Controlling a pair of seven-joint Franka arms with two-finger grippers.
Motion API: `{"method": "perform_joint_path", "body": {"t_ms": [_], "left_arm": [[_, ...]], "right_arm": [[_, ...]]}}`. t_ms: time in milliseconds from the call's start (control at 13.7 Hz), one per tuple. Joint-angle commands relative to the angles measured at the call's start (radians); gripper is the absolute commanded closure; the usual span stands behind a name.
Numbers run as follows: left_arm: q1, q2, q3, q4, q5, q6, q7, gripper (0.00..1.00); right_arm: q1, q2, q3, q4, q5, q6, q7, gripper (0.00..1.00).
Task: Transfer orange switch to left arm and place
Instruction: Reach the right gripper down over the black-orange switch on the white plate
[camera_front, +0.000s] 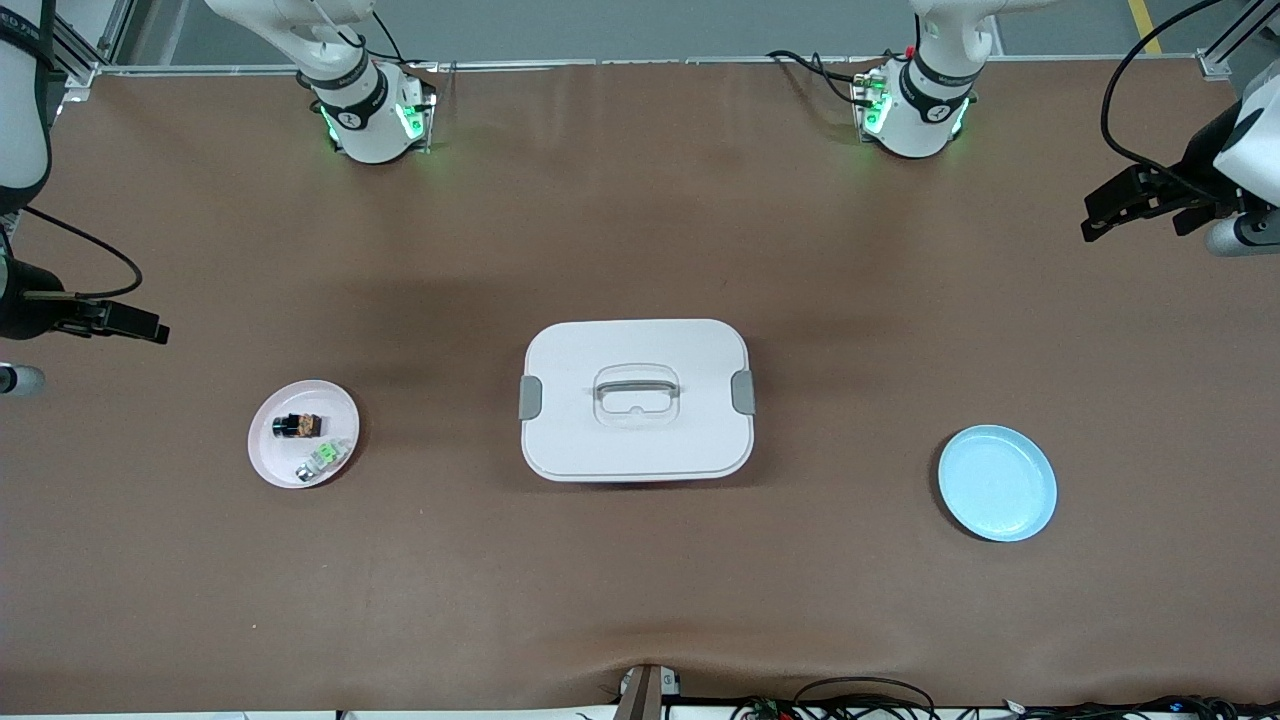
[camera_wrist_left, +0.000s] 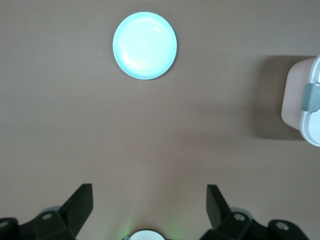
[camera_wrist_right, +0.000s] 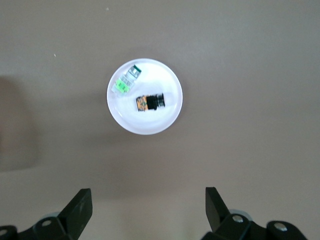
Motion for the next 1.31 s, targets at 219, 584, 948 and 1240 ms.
{"method": "perform_joint_path", "body": {"t_ms": [219, 584, 948, 1240], "left_arm": [[0.007, -0.01, -0.009, -0.002, 0.019, -0.011, 0.008, 0.0], [0.007, -0.007, -0.009, -0.005, 0.019, -0.01, 0.008, 0.0], [0.005, -0.001, -0.009, -0.012, 0.019, -0.002, 0.008, 0.0], [0.005, -0.005, -0.011, -0.022, 0.019, -0.002, 0.008, 0.0]], "right_arm": [[0.0, 0.007, 0.008, -0.092, 0.008, 0.158, -0.008, 0.0], [-0.003, 0.01, 0.008, -0.235, 0.01, 0.348, -0.007, 0.0], [0.0, 0.036, 0.011, -0.316, 0.011, 0.452, -0.059, 0.0], [0.0, 0.058, 0.011, -0.422, 0.011, 0.601, -0.065, 0.0]]}}
